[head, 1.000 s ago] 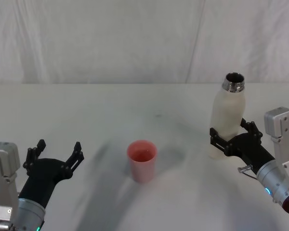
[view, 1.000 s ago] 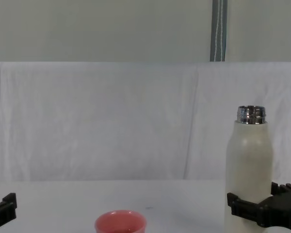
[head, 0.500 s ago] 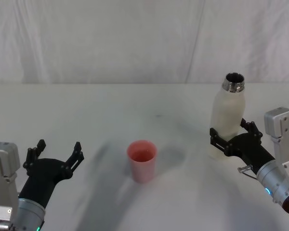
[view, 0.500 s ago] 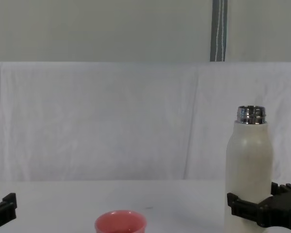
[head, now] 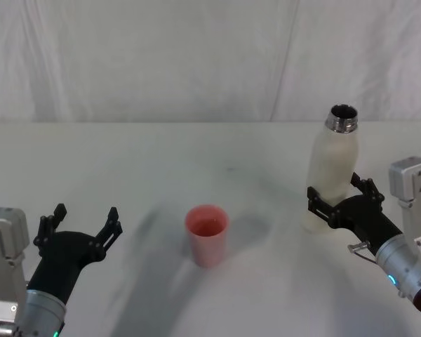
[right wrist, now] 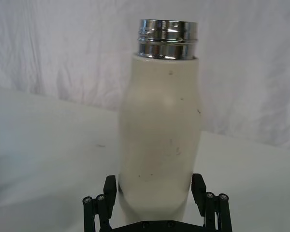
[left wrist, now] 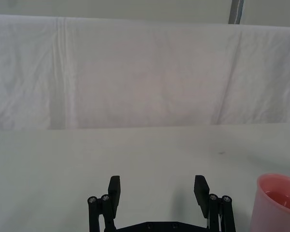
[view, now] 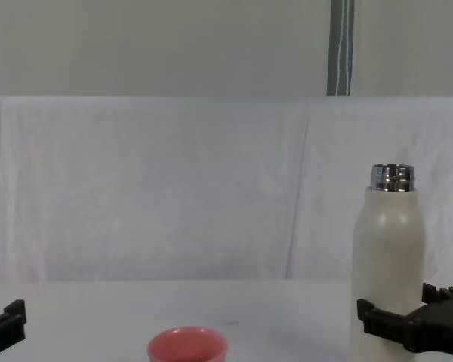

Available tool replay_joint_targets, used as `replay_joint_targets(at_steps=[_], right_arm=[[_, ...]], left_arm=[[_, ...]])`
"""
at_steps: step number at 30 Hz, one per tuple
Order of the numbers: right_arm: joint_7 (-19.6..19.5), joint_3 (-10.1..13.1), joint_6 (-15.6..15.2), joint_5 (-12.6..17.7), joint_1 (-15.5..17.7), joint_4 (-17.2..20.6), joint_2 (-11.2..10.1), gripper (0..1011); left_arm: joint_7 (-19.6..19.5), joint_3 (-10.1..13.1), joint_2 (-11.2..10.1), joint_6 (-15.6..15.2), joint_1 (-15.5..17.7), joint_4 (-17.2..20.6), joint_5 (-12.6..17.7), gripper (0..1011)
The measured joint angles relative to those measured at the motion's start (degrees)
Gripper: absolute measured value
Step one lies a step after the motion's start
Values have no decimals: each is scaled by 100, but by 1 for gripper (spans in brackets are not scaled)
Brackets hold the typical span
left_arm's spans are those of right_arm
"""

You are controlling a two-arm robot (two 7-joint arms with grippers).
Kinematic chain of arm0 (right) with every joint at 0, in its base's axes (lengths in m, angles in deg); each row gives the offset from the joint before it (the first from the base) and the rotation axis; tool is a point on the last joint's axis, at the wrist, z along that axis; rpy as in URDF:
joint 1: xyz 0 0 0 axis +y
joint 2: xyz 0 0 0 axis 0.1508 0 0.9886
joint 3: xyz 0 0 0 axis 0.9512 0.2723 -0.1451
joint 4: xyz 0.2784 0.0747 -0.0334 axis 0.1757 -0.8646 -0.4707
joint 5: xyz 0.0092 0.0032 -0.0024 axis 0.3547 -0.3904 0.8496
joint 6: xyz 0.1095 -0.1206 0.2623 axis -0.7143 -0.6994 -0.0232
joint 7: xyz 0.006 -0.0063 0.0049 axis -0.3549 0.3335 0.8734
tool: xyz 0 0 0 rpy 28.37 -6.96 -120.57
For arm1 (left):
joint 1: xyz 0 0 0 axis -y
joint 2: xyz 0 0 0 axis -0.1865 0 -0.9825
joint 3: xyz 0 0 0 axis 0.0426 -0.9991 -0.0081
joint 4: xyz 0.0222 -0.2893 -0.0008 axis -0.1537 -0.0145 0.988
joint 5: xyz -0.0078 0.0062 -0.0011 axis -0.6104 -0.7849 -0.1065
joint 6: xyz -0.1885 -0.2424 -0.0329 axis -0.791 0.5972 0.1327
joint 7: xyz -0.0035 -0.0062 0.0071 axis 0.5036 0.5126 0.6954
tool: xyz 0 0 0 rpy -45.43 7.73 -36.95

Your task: Grasp the thermos with one hand and pour water into the cup lid.

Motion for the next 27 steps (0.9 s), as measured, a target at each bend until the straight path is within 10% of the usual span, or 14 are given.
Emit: replay_joint_targets(at_steps=[27], right_arm=[[57, 89, -271, 456, 306, 296, -186, 1000]], left_arm=[[0, 0, 0, 0, 0, 0, 0, 1001]])
